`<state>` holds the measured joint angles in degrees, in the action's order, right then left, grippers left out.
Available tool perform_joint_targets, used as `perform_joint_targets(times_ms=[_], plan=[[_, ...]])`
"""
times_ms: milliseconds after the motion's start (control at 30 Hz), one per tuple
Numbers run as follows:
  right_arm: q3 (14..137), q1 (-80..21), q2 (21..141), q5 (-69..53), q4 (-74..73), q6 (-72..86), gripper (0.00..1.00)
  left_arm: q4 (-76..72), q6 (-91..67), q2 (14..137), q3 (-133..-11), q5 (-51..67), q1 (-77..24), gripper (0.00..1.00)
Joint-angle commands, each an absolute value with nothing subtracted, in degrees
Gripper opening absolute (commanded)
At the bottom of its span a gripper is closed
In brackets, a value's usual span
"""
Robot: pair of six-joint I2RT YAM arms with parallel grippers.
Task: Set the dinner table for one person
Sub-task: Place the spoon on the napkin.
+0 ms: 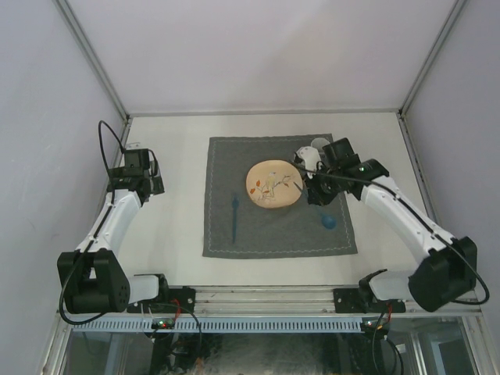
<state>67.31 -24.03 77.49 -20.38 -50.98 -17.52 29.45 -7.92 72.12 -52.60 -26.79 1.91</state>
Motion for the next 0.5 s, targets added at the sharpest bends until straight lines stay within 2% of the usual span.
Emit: perform_joint_targets(times_ms=[0, 100, 233, 367, 467], plan=[[62.9, -31.5, 71.6, -11.0, -41.8, -21.2, 0.0, 29.4, -7.9, 71.1, -55.0, -26.7, 2.5, 1.0], [61.0, -35.3, 70.0, -14.3, -47.5, -40.0, 0.0, 29.5, -7.9, 70.9, -55.2, -26.8, 2.5, 0.99], [60.7, -38.1, 70.6, -12.9, -58.1, -62.1, 0.0, 29.0, -8.0, 71.0, -54.9, -26.7, 2.6, 0.99], [59.6, -37.7, 68.5, -14.3, -65.5, -83.9, 0.0, 29.1, -8.1, 72.3, -54.9, -27.7, 2.6, 0.99], [54.8, -35.7, 64.2, -11.8, -69.0, -107.8, 0.0, 28.8, -8.3, 72.8, -54.8, -28.3, 2.9, 0.99]])
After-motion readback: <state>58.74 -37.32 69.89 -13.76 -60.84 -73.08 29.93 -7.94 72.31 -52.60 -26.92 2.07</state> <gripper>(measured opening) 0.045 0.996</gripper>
